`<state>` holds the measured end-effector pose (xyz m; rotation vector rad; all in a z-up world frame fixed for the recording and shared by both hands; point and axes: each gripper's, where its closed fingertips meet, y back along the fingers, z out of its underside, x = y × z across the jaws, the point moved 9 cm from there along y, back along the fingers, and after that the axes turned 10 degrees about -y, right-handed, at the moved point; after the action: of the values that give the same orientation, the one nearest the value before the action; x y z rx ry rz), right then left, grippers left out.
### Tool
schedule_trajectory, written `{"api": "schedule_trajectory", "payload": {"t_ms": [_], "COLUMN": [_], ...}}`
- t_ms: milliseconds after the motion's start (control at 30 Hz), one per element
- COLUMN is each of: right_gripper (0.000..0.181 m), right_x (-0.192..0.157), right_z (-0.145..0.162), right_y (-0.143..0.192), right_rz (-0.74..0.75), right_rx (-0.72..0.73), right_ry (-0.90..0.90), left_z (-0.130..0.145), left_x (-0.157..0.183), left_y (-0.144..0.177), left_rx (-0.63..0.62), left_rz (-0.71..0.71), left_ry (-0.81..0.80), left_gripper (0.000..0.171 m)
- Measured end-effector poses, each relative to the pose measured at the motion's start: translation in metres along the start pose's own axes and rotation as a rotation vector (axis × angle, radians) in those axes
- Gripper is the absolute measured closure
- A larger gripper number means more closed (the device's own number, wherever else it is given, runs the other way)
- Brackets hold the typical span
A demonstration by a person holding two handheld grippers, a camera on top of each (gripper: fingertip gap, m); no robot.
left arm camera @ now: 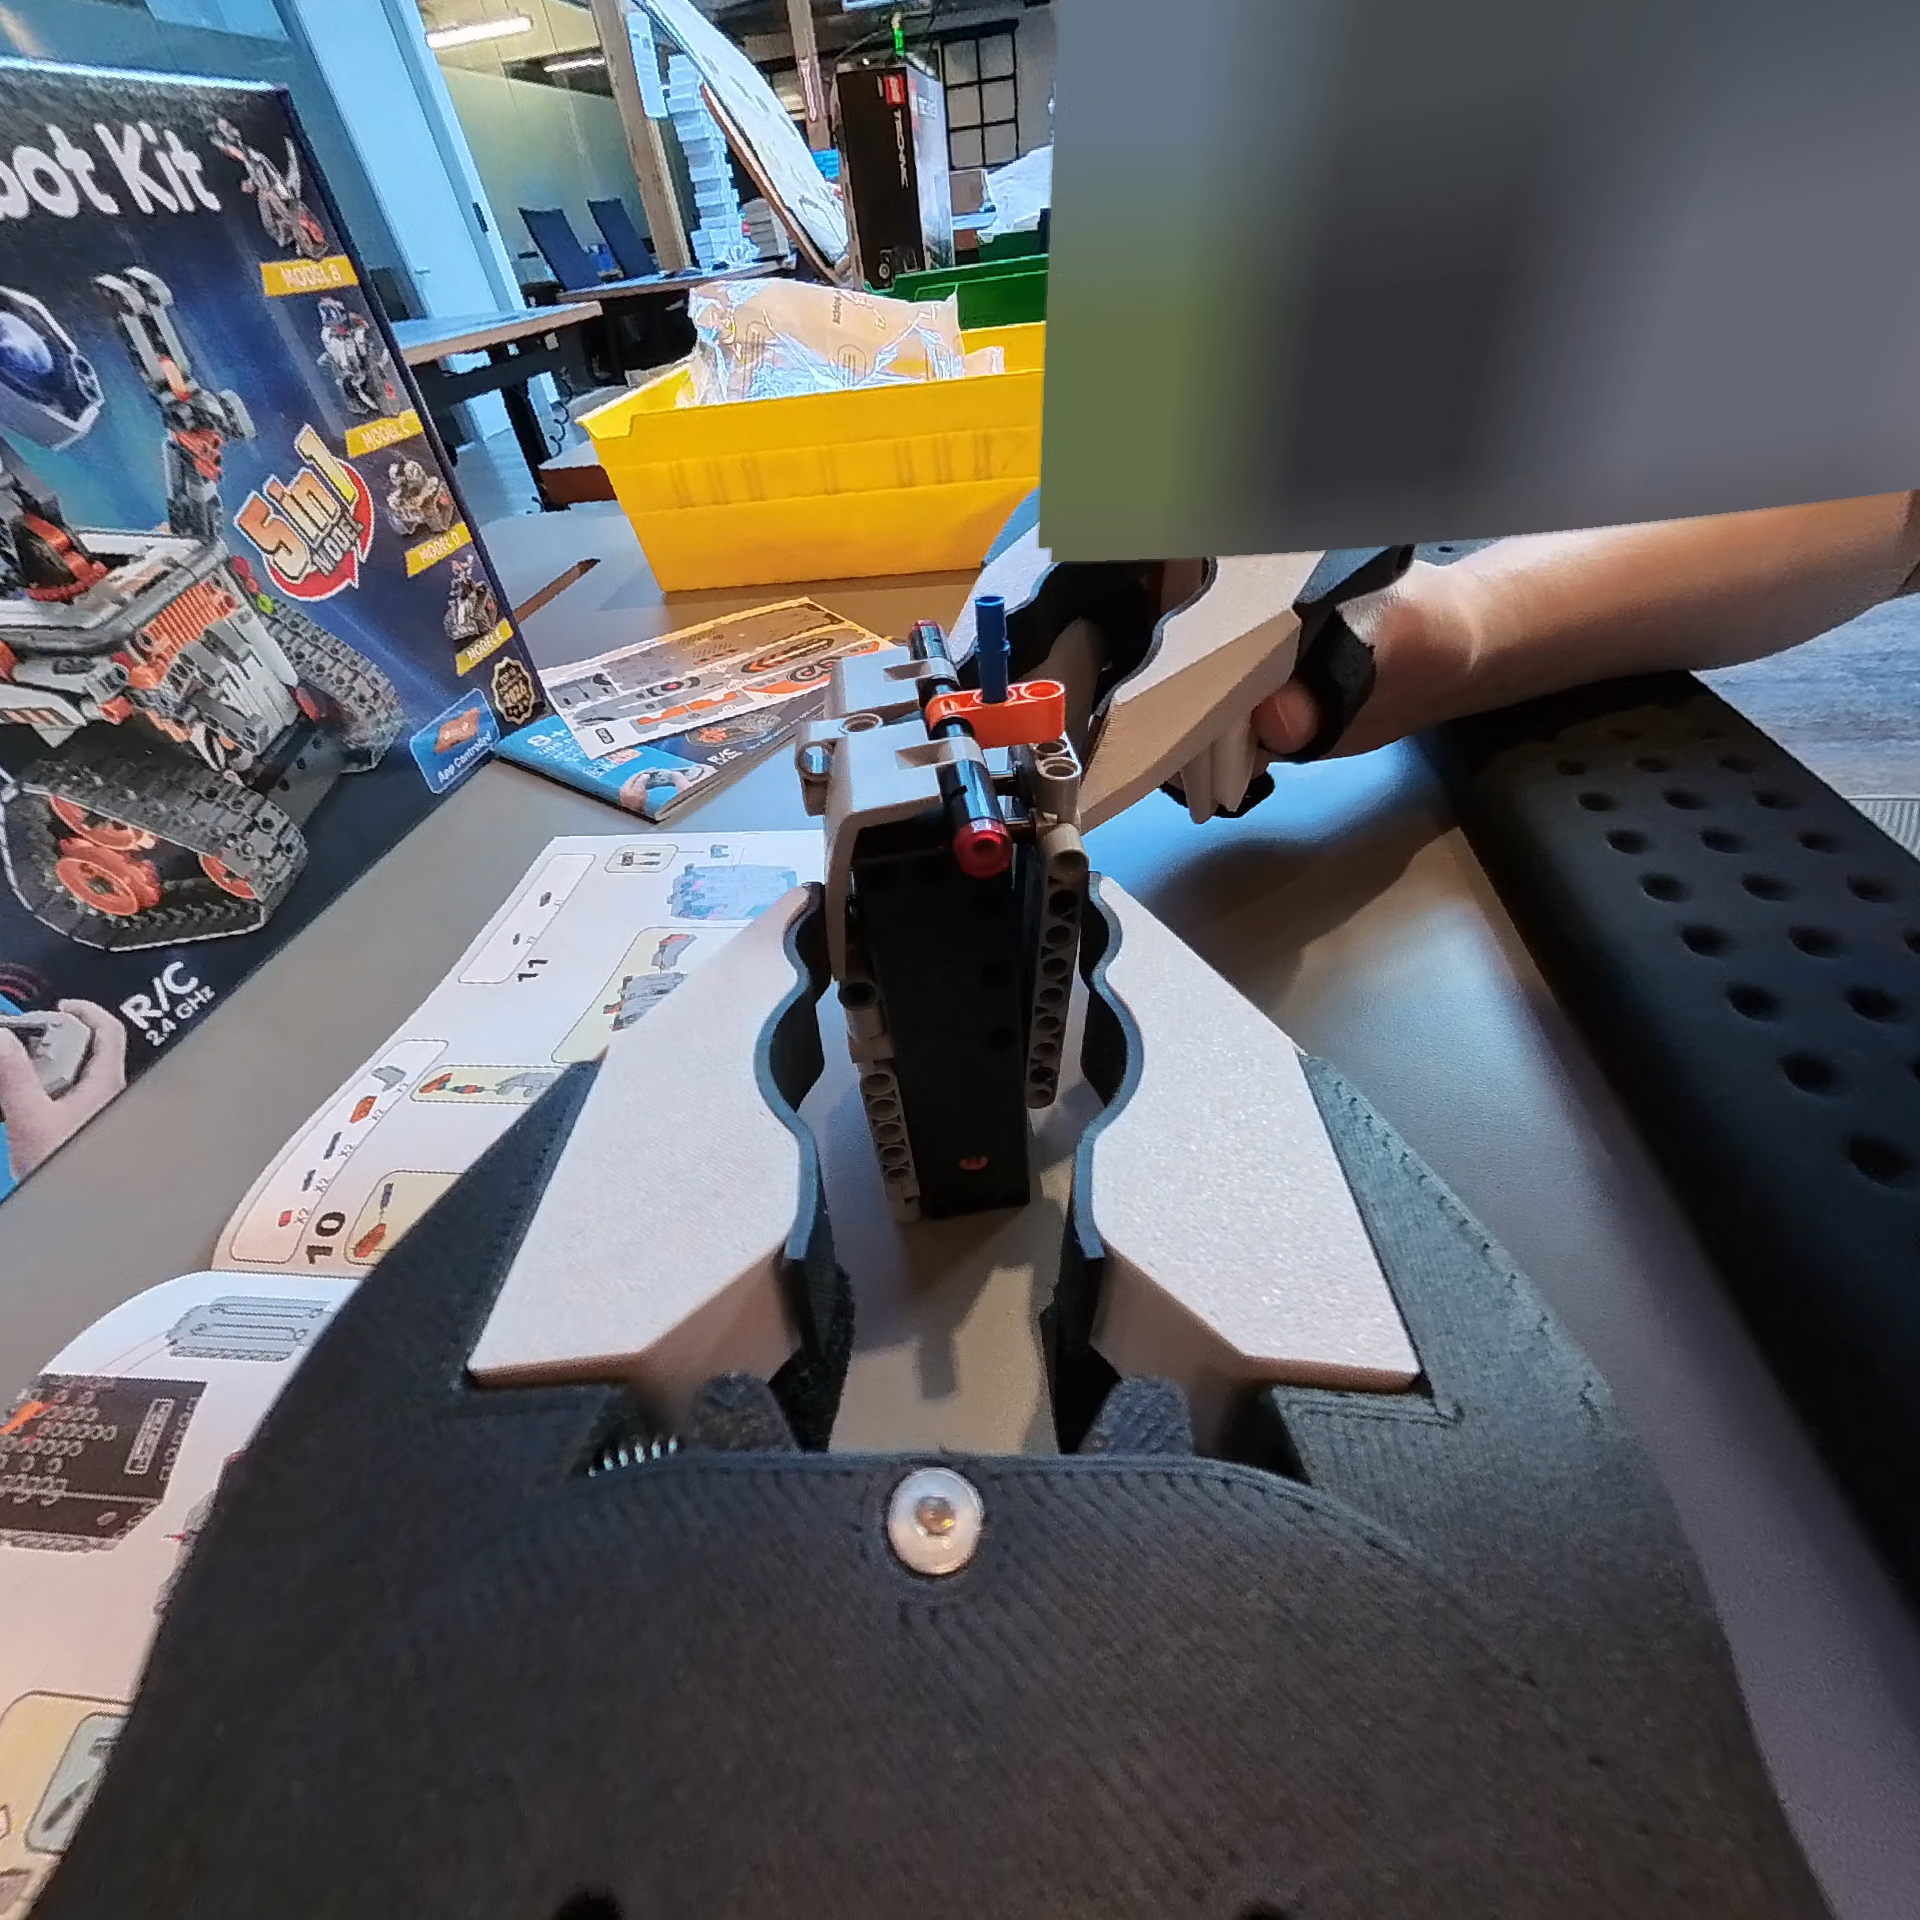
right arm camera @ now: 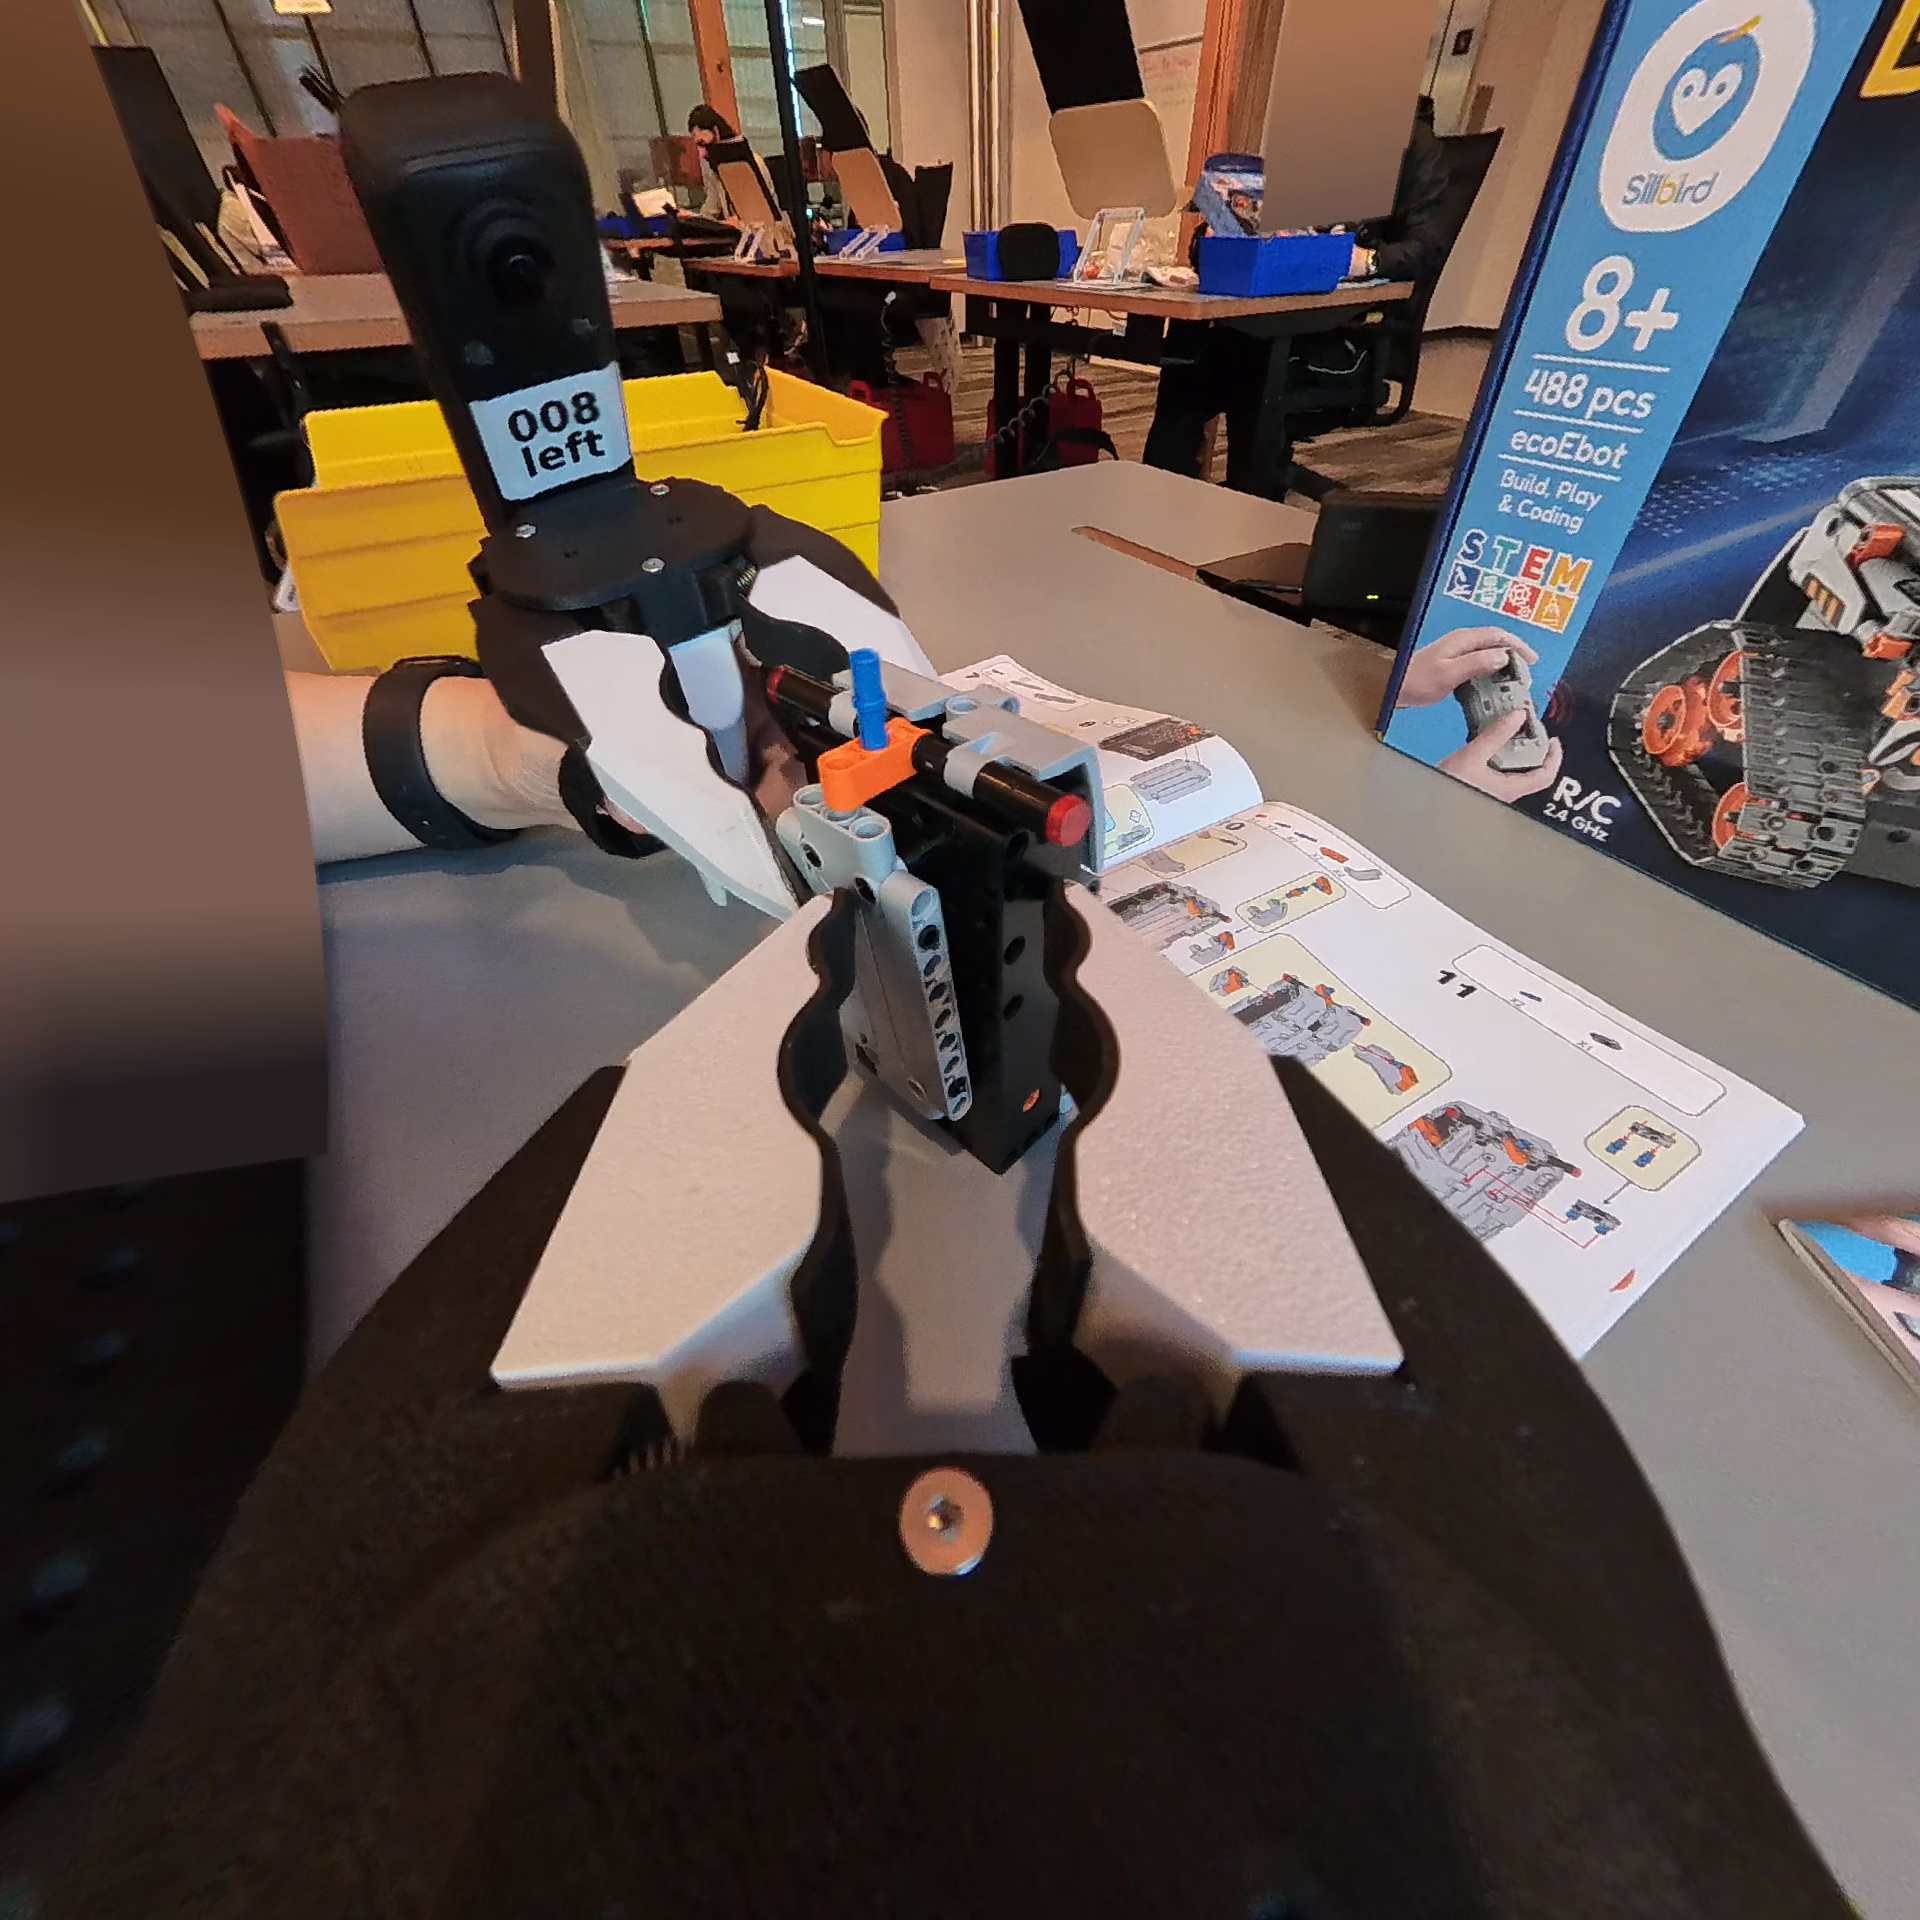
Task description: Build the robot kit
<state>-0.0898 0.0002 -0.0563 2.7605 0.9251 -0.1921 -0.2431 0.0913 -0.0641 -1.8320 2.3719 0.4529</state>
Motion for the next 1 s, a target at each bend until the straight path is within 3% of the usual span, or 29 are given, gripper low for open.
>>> {"api": "schedule_trajectory", "payload": {"t_ms": [467, 833, 1000], "right_gripper": [0.148, 0.146, 0.146], "right_x": [-0.0037, -0.0001, -0.001], "right_z": [0.0007, 0.0009, 0.001], "right_y": [-0.0003, 0.0014, 0.0008], "right_rz": [0.047, 0.018, 0.028], "right_rx": [0.011, 0.04, 0.035], "right_ry": [0.091, -0.048, -0.032], "left_z": [-0.0009, -0.0013, -0.0015], "left_x": [0.0004, 0.0009, 0.0014], "left_y": [-0.0008, -0.0035, -0.0037], "left_rx": [0.002, -0.008, -0.01], "left_rz": [-0.036, -0.056, -0.063], "left_ry": [0.007, 0.03, 0.024], "left_gripper": [0.124, 0.126, 0.126]}}
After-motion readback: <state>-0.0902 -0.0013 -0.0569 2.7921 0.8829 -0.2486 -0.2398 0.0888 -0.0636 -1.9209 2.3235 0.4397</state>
